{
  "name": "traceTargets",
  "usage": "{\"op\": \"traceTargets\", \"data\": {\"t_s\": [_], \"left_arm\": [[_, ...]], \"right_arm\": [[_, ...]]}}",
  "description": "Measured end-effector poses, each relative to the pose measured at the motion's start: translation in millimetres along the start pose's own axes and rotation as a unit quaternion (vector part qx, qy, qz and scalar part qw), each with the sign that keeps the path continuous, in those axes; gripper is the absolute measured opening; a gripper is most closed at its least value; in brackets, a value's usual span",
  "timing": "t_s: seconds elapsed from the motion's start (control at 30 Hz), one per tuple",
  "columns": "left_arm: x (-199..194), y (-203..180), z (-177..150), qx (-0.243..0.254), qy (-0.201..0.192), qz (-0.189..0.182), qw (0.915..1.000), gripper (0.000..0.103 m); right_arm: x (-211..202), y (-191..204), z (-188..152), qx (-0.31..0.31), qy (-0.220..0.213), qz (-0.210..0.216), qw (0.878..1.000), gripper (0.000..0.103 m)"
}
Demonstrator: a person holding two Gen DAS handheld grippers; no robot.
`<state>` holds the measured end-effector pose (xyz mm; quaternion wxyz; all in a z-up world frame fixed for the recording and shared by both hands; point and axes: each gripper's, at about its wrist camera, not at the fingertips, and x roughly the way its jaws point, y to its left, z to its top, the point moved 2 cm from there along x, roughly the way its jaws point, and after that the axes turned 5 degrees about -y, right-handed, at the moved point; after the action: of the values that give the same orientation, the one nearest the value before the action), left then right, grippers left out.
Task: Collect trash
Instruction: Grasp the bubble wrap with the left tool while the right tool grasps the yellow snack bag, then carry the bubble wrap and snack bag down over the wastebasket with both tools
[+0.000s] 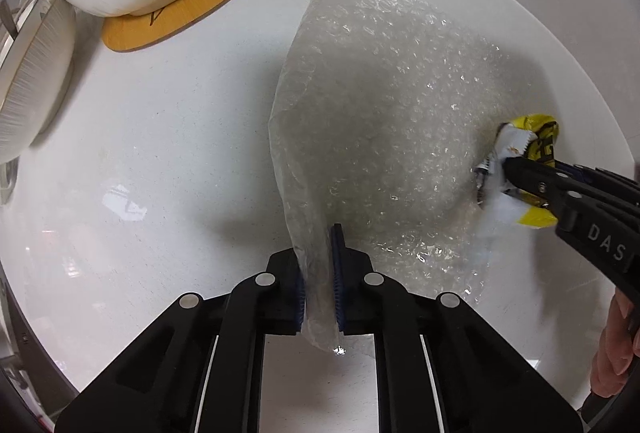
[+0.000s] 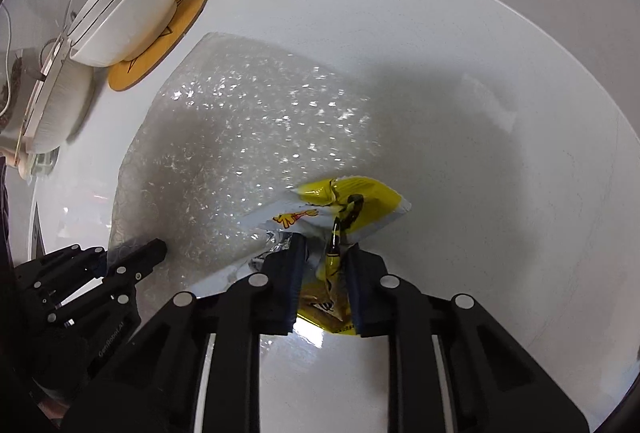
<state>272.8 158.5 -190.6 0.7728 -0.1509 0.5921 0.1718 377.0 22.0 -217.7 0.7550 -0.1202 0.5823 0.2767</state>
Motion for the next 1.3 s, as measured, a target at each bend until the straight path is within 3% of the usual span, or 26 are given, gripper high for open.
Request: {"op": "traceTargets", "data": {"t_s": [0.53,0.93,1.3], "left_arm": [[-37.9,7.4,-41.2,-0.033,-0.053,-0.022,0.9978,0.008],[-80.6,-0.8,-54.3,-0.037,-0.093,-0.032,0.9944,0.008],[-130.5,-12.8,-87.1,-0.024,-0.132,-0.058,0.9893,0.008]], "right_arm": [[-57.7,-21.4,-26.7,0.008,-0.058,0.001,0.998,0.016],[-109.8,-24.2,-68.2,-0.001,-0.089,-0.013,0.996,0.016],[-162.8,-17.1,-108.5,-0.002,-0.123,-0.033,0.992,0.016]]}}
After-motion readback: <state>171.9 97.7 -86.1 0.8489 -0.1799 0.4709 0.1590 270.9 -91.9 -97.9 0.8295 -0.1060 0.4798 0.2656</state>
